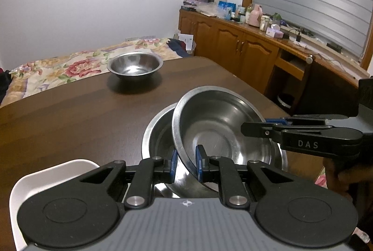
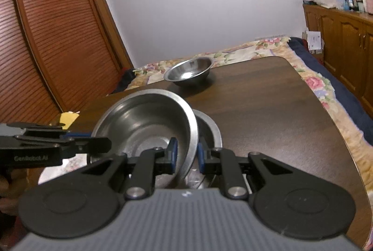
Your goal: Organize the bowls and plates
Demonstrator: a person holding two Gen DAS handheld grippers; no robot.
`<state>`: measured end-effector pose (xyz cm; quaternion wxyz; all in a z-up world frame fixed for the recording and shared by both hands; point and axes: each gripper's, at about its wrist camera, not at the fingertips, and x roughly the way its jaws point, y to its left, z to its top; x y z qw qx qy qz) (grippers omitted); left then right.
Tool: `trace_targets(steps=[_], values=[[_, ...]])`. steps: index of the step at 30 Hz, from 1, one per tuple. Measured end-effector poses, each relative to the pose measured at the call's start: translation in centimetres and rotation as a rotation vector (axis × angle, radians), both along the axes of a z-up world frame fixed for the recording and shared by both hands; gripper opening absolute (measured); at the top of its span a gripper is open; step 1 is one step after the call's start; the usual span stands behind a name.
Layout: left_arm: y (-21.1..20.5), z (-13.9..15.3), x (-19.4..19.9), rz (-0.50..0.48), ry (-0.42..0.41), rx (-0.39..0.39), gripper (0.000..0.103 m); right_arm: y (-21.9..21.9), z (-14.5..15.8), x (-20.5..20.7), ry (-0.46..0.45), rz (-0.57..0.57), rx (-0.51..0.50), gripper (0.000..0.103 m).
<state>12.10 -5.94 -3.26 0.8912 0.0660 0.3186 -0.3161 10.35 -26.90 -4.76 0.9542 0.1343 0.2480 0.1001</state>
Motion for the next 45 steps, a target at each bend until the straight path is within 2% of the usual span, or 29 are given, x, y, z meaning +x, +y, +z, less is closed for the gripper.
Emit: trace_targets(steps=[10,14,23,37,45], values=[[-0.2,-1.2,0.8,-0.004,0.024,0.036,0.019,1.2,-0.3,0.1,-0.021,-0.017,-0.1,0.02],[-0.4,-1.4,0.6,0.002,0.012,0.053,0.019,1.9,-0.4,-0.1,-0.041,-0.008,-0.17,0.02],[0.0,-1.7,0.3,0.021,0.016,0.006,0.019,3.2,-0.3,0.0,-0.069,0.008,-0.32,0.02],[-0.3,-1.2,-0.4,0.046,0.019,0.003,0.019,3.9,0.1,0.6,-0.052,0.058,-0.378,0.02],[-0.2,-1.1,-0.4,0.06,0.007,0.003,0.019,4.0,0.1,0.6,-0.052,0.051,-0.359,0.021]])
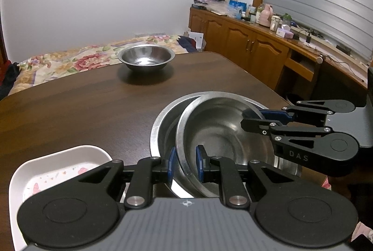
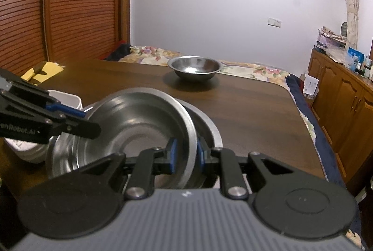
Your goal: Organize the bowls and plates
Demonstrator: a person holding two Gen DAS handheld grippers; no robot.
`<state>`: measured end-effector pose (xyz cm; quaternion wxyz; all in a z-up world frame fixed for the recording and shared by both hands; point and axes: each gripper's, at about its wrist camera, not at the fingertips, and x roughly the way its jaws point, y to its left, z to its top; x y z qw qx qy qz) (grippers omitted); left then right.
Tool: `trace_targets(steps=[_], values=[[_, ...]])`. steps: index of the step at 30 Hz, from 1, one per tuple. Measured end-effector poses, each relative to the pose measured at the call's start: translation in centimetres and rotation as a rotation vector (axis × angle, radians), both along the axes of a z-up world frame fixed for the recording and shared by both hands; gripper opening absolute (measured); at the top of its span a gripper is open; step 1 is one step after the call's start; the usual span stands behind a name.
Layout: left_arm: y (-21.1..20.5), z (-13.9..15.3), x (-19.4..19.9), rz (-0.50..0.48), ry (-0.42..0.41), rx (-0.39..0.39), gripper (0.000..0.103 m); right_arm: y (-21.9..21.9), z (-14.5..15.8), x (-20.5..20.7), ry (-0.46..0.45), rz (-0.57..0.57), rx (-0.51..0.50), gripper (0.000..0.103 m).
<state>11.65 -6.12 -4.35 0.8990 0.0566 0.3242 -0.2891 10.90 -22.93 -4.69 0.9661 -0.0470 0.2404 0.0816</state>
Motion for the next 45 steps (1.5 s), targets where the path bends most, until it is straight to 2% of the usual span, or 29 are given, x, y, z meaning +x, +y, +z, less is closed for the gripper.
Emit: trace_targets(steps=[9,10,13,14,21,24,27,29,30,32,33,35,38,42,45], values=[[0.2,-0.1,-0.2,0.001,-0.005,0.0,0.019,-0.6,-0.2,-0.1,-0.014,0.0,0.047,0.022],[0.2,-0.1,-0.2,0.001,-0.006,0.0,0.019,-0.7,-0.2,-0.1,-0.015,-0.001,0.055,0.023],[0.1,-0.1,-0.2,0.002,-0.007,0.002,0.019,-1.1,0.1,-0.3,-0.034,0.013,0.092,0.038],[0.2,-0.1,-0.3,0.004,-0.007,0.003,0.019,-1.2,0.2,-0.3,-0.041,0.015,0.102,0.04],[0.1,0.5,-0.1,0.011,-0.023,-0.004,0.02,-1.6,0.7,-0.2,-0.063,0.0,0.111,0.04],[0.1,0.8,-0.1,0.015,-0.037,-0.006,0.026,-1.8,0.7,-0.3,-0.059,-0.007,0.131,0.04],[0.1,1.2,0.0,0.023,-0.059,-0.006,0.038,-2.2,0.8,-0.3,-0.053,-0.01,0.152,0.04],[0.0,1.6,0.3,0.026,-0.073,-0.008,0.05,-2.2,1.0,-0.4,-0.056,-0.011,0.162,0.041],[0.0,1.8,0.5,0.028,-0.082,-0.01,0.052,-2.2,1.2,-0.3,-0.059,-0.012,0.164,0.042],[0.0,2.3,0.9,0.037,-0.099,-0.012,0.068,-2.4,1.6,-0.4,-0.071,-0.013,0.165,0.048],[-0.1,2.6,1.1,0.042,-0.111,-0.013,0.071,-2.5,1.9,-0.3,-0.076,-0.013,0.163,0.048],[-0.3,3.2,1.6,0.048,-0.137,-0.009,0.075,-2.7,2.4,-0.2,-0.087,-0.012,0.152,0.056],[-0.6,3.8,2.5,0.053,-0.162,-0.01,0.083,-3.2,3.3,0.4,-0.104,-0.001,0.124,0.057],[-1.0,4.0,4.5,0.06,-0.168,-0.011,0.086,-4.1,4.3,1.4,-0.124,-0.001,0.093,0.06],[-1.2,3.9,6.1,0.078,-0.169,-0.007,0.088,-4.8,4.9,2.5,-0.137,-0.002,0.077,0.074]])
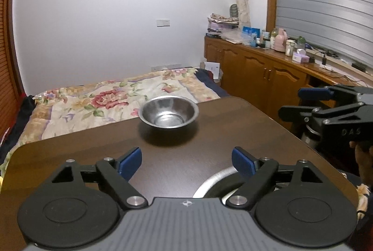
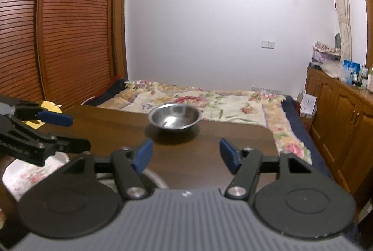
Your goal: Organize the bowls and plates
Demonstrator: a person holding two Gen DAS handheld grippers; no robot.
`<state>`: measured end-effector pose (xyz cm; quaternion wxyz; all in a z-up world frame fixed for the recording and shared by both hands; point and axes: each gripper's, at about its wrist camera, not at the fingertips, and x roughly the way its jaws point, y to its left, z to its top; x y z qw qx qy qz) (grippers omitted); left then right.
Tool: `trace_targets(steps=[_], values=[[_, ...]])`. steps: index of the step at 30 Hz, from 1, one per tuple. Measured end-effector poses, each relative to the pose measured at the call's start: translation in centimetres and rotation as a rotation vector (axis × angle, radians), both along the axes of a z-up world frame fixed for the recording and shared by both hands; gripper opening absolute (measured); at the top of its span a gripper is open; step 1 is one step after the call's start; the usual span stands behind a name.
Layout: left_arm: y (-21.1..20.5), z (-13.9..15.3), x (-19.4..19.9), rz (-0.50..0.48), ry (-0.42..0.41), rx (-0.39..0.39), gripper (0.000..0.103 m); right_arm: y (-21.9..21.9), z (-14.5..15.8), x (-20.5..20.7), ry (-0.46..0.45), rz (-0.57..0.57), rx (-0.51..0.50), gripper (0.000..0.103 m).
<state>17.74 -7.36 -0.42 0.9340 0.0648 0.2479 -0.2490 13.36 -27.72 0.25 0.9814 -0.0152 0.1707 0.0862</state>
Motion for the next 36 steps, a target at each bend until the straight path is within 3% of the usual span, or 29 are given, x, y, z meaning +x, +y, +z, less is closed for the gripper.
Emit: trace_targets(steps=[2,15,26,36], values=[[0.0,-0.1,0.9,0.012,0.002,0.002,0.088,-0.4,0.4,0.9,-0.01,0.001,-0.013,0.078],[0.1,-0.8,8.9,0.088,0.061,-0.031,0.087,-1.0,0.6,9.2,0.02,0.072,-0.02,0.079],[-0.8,-2.8,14.6,0.123,0.137,-0.052,0.069,-0.5,-4.0,16.7,0.121,0.108,0.126,0.077],[-2.0,-4.7,18.0,0.104,0.203,-0.041,0.06,-0.2,-5.9,18.6,0.168,0.105,0.163,0.066]])
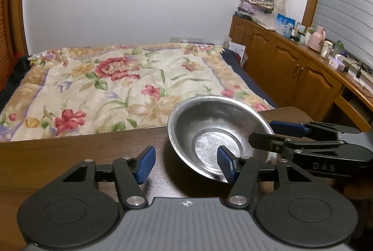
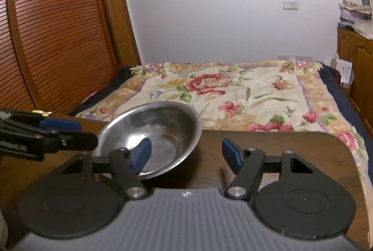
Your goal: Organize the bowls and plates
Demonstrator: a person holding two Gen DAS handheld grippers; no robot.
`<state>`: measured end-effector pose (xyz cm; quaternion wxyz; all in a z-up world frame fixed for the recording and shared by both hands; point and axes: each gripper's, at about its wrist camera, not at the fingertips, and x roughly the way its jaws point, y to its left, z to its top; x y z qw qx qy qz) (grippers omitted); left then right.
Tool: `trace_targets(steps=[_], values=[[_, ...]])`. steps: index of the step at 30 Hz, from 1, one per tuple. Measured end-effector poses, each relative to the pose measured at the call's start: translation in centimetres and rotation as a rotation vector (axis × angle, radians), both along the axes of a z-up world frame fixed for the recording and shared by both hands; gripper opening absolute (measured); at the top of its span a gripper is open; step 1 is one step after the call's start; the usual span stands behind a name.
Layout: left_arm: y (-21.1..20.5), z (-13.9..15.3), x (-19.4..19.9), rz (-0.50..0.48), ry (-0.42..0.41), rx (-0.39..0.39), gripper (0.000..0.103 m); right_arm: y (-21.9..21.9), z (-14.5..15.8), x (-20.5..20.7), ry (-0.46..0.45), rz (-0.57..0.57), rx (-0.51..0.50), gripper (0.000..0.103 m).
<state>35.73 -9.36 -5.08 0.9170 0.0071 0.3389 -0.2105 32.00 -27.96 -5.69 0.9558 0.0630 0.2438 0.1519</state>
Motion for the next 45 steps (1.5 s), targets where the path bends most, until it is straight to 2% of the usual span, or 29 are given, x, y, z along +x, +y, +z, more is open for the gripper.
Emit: trace_targets(steps=[6,7,8,10,14,22,30,37,45], values=[[-0.5,-0.6,0.6,-0.003,0.02,0.024,0.058,0.0,0.2,0.2,0.013,0.029,0.045,0.054],[-0.6,-0.6,0.6,-0.002,0.02,0.027,0.058,0.0,0.2,0.1,0.015,0.039,0.055,0.047],[-0.6,-0.7,0.7,0.0,0.022,0.026,0.055,0.0,0.2,0.1,0.016,0.045,0.061,0.039],[-0.6,-0.8,1.0,0.008,0.034,0.017,0.048,0.0,0.1,0.3,0.024,0.057,0.068,0.035],[-0.8,-1.0,1.1,0.0,0.052,0.005,0.03,0.0,0.0,0.5,0.041,0.068,0.086,0.032],[-1.1,-0.7,0.5,-0.009,0.048,0.029,0.029,-0.3,-0.2,0.7,0.06,0.072,0.104,0.025],[-1.2,-0.3,0.2,-0.004,0.041,0.043,0.029,-0.4,-0.3,0.7,0.063,0.074,0.108,0.025],[-0.5,2.2,-1.9,-0.015,-0.011,0.022,0.029,-0.5,0.5,0.2,0.038,0.085,0.121,0.022],[0.5,5.6,-5.5,-0.043,-0.076,-0.005,0.029,0.2,4.0,-2.2,-0.023,0.119,0.068,0.022]])
